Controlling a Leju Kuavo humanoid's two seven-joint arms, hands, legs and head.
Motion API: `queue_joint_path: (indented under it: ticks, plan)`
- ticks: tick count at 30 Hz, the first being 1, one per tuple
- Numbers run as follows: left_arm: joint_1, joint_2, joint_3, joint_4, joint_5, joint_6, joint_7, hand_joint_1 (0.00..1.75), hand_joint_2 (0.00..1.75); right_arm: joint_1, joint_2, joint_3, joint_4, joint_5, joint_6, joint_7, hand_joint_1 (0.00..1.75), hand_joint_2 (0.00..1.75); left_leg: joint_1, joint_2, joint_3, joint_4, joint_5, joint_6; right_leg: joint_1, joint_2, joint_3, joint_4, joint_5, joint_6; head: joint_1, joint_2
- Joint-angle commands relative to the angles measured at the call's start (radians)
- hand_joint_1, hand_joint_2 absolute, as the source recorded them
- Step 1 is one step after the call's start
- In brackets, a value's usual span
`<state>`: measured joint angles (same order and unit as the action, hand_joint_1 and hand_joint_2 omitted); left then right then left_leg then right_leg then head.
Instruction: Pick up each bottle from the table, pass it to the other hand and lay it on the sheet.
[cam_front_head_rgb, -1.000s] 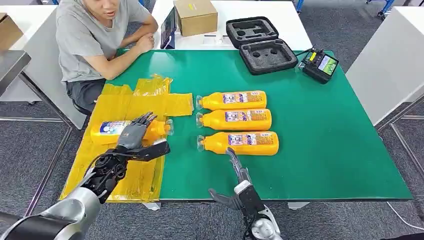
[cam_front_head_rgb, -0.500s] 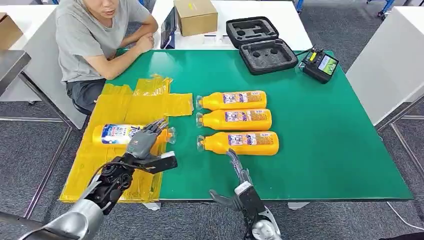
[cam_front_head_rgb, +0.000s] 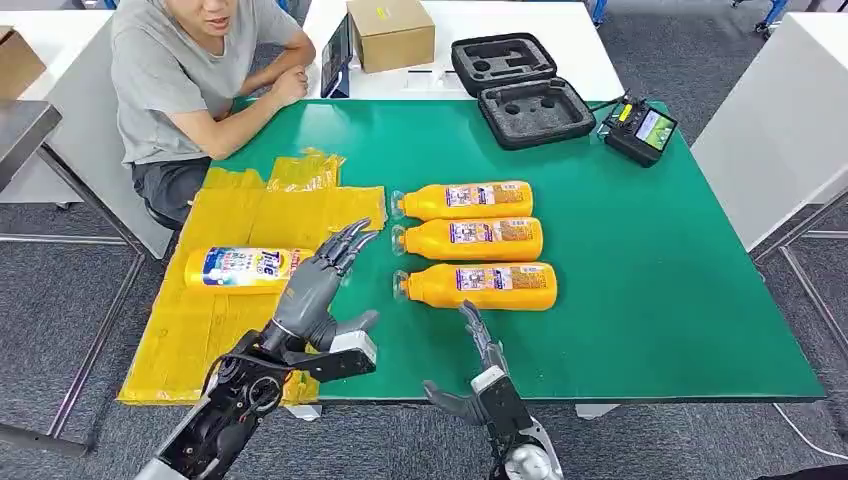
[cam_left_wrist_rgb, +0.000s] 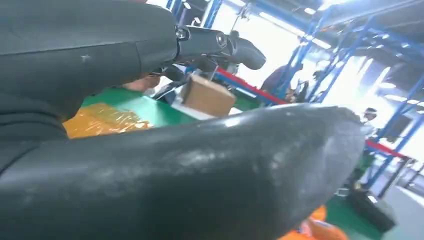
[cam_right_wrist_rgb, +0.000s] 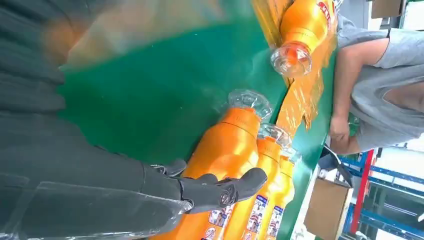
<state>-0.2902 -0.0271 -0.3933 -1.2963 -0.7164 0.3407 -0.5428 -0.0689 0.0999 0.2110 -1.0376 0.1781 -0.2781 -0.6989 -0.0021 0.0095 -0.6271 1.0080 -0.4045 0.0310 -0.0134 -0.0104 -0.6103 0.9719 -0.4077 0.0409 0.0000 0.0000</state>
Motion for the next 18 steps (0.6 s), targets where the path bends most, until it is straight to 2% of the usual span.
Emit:
queue_joint_path:
  ticks: [1, 18]
  plan:
    - [0.004, 0.040, -0.045, -0.051, 0.002, -0.006, 0.006, 0.00, 0.00, -0.021, -0.007, 0.002, 0.044, -0.003, -0.003, 0.001, 0.00, 1.75, 0.000, 0.000, 0.002, 0.000, -0.001, -0.001, 0.000, 0.001, 0.002, 0.000, -0.001, -0.001, 0.000, 0.000]
    - [0.007, 0.039, -0.040, -0.051, 0.013, 0.026, -0.014, 0.00, 0.00, -0.026, -0.007, 0.004, 0.051, -0.004, -0.004, 0.001, 0.00, 1.75, 0.001, 0.000, 0.003, -0.001, -0.001, -0.001, 0.000, 0.001, 0.003, -0.001, -0.001, -0.001, 0.000, 0.000]
